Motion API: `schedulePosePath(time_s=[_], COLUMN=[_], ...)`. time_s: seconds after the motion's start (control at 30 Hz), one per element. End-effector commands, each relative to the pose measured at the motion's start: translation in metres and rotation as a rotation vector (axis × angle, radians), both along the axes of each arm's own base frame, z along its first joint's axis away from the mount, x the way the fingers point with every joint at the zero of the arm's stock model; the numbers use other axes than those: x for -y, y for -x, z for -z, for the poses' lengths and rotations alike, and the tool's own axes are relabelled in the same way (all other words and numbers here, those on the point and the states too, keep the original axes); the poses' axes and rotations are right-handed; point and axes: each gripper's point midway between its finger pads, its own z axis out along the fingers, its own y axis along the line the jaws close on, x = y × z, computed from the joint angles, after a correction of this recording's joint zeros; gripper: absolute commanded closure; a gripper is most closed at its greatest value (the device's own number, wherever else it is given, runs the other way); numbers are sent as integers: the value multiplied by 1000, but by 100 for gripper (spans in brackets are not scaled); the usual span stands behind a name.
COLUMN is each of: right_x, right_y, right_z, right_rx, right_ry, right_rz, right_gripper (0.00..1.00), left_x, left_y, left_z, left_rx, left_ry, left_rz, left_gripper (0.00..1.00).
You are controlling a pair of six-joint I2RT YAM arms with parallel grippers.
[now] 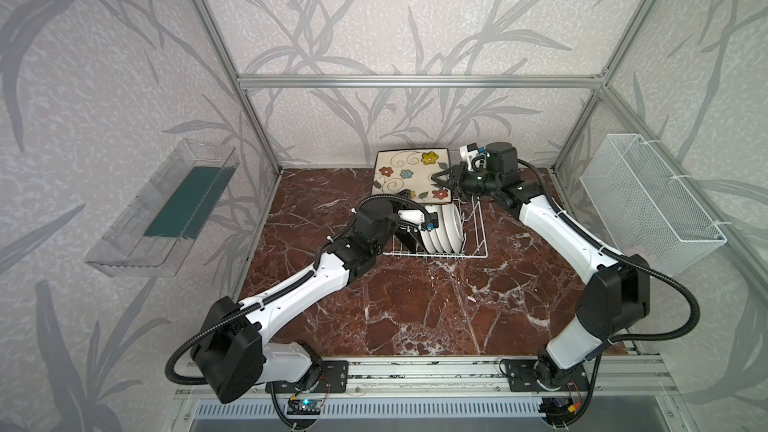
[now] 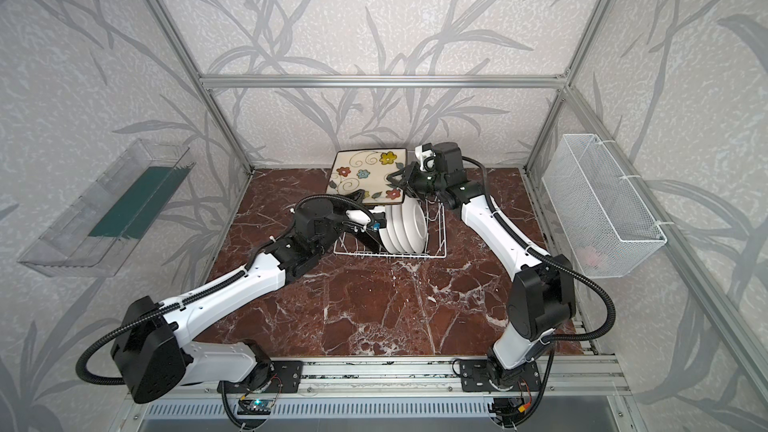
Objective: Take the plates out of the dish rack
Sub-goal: 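Grasp the plate's far edge with the right gripper while the left holds it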
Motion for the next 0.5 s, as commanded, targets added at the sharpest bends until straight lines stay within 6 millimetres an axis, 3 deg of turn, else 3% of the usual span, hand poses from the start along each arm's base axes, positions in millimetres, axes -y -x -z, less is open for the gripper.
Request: schedulePosePath(time_s=[0.0,0.1,0.23,0.3,0.47], right_x=[-10,1,15,19,23], right_y=[5,-2,-9,-10,-13], right_z=[-18,-21,-23,-25,-44], right_rx=[90,78,74,81,133], right_ry=[-49,-94,-153,-159,-210], right_rz=[-82,-64,-16,-8,8], right_gripper=[85,100,100,100,100], left_x=[-2,-4,-8,-9,-12], left_y=[7,6,1,0,-1], left_z=[-105,-107,-106,-107,-103], left_rx=[287,286,234,220,169], left_ry=[248,281,315,334,356], left_rz=[9,-3,-36,-46,-69], left_gripper=[100,100,98,85,30])
